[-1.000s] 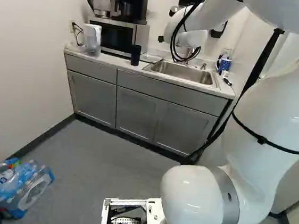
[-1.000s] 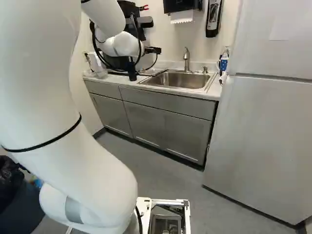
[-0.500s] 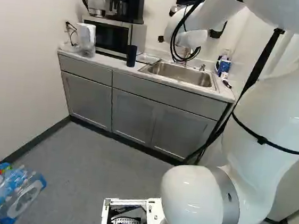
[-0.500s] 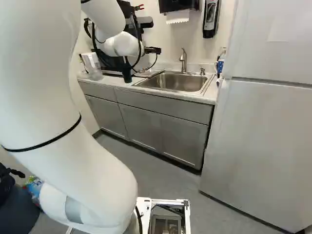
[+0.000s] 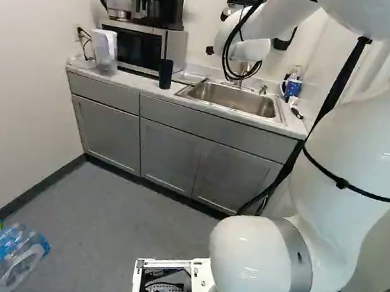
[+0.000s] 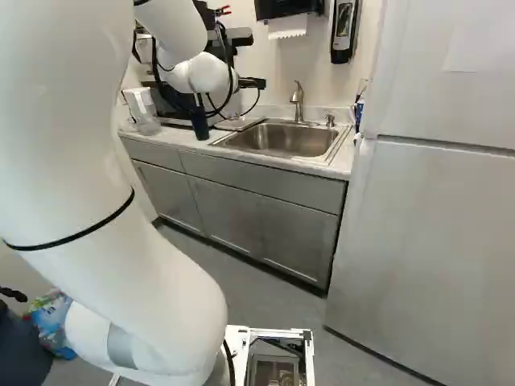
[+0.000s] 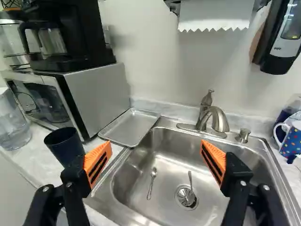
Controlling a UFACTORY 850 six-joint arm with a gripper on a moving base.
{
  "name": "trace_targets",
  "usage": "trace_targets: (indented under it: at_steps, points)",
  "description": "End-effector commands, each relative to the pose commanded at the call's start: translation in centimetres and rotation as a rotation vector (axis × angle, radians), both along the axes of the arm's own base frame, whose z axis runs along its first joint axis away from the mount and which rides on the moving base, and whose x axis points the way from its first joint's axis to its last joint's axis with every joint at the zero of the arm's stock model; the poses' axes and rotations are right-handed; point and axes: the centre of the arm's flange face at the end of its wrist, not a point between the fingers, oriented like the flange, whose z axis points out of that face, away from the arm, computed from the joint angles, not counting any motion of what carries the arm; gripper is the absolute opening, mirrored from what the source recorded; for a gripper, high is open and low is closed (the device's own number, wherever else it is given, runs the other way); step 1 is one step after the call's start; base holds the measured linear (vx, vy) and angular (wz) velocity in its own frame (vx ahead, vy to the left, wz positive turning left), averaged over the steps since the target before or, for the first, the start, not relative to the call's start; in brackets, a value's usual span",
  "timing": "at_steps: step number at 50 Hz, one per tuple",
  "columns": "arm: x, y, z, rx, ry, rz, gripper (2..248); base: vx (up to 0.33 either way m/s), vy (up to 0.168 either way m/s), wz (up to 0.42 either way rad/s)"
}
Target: Rinse the cup and place it in the tray
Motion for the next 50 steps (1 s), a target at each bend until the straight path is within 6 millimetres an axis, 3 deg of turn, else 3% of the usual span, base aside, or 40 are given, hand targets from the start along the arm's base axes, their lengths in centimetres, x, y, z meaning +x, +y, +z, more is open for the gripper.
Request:
trace_targets:
  at_steps: [28, 50]
  points:
    - [0.00, 0.00, 0.00, 0.000, 0.000, 0.000, 247, 0.114, 0.019, 0.146]
    - [0.00, 0.00, 0.00, 0.000, 0.000, 0.000, 247, 0.082, 0.006, 0.017]
